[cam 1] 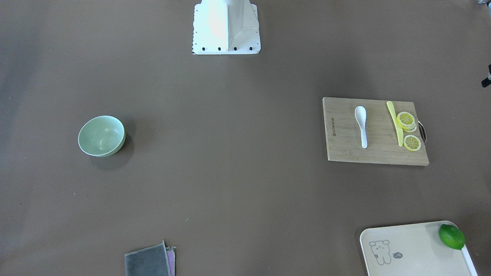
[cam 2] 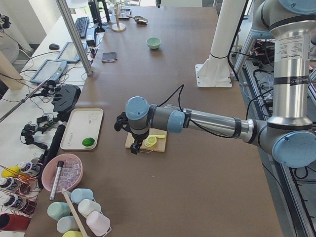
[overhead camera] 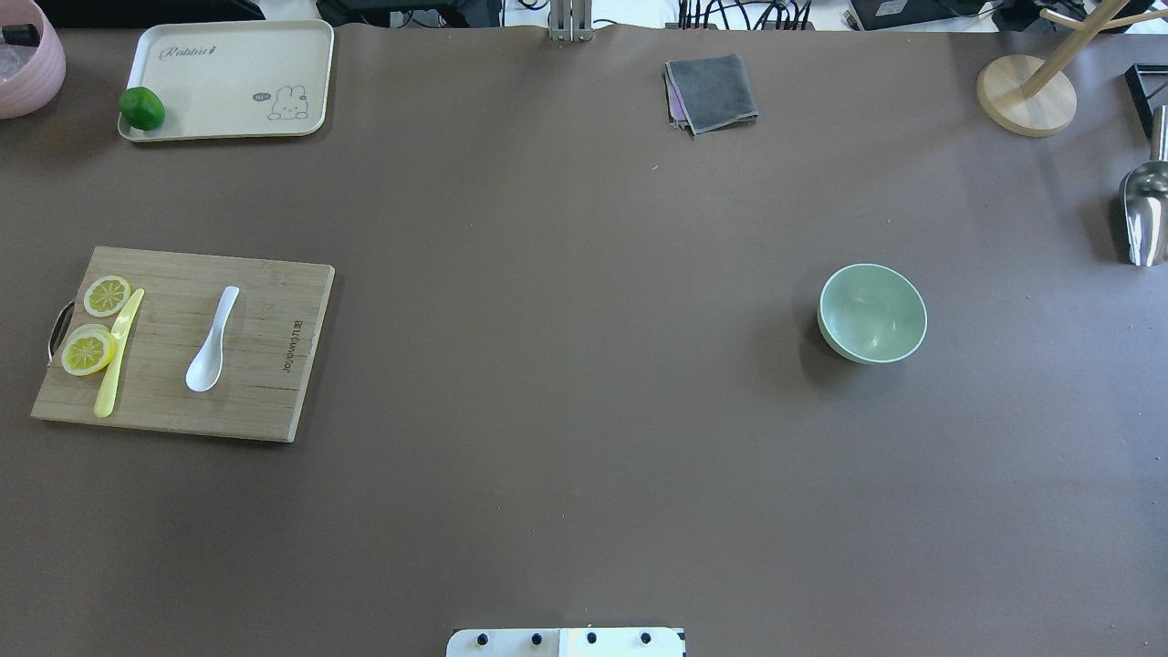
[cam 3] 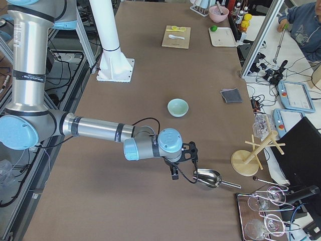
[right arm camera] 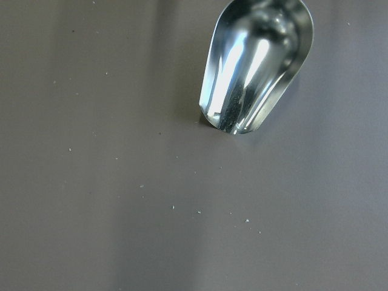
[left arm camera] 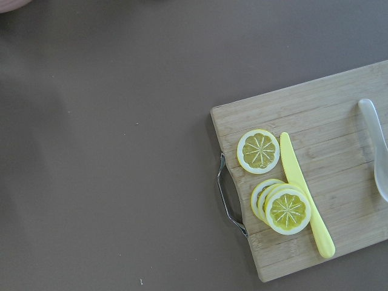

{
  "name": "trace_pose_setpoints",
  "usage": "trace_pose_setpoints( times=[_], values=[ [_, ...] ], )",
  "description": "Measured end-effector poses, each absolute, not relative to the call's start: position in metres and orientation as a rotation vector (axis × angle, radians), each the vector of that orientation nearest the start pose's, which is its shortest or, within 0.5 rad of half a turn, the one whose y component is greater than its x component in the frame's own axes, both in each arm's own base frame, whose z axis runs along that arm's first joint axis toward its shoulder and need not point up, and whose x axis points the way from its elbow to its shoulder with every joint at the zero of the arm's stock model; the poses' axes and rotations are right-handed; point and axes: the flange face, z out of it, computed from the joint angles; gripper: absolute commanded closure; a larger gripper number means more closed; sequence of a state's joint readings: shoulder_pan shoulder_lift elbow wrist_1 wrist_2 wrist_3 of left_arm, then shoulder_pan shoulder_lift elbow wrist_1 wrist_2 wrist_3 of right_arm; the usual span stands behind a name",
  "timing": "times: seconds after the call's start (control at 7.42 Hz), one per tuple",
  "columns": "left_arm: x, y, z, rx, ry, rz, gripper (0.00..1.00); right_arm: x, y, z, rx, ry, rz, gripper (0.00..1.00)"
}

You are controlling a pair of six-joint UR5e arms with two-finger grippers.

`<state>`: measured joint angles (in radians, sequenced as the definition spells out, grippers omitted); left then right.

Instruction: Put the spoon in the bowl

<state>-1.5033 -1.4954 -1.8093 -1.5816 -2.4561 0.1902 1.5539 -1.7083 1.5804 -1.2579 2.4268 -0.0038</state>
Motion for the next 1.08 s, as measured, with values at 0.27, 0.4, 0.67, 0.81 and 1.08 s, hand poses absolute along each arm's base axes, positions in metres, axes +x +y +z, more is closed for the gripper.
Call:
trace_pose_setpoints(
  times=[0.27,0.4,0.67,0.81,1.08],
  values=[
    [-0.0265,-0.4632,0.5669,0.227,0.859,0.322,0.02,0.0505,-0.4414,0.6796,0.167,-0.857,-0.098,0.00],
    [-0.0269,-0.4624,0.5678,0.228,0.853,0.323,0.02,0.0505,-0.4412,0.6799,0.166,-0.858,-0.097,0.00],
    [-0.0274,-0.4623,0.5688,0.228,0.848,0.322,0.02,0.0504,-0.4410,0.6807,0.162,-0.859,-0.092,0.00],
    [-0.0275,-0.4621,0.5693,0.228,0.847,0.322,0.02,0.0503,-0.4409,0.6814,0.159,-0.860,-0.089,0.00],
    [-0.0276,-0.4620,0.5698,0.228,0.845,0.321,0.02,0.0496,-0.4405,0.6821,0.155,-0.869,-0.087,0.00]
  ],
)
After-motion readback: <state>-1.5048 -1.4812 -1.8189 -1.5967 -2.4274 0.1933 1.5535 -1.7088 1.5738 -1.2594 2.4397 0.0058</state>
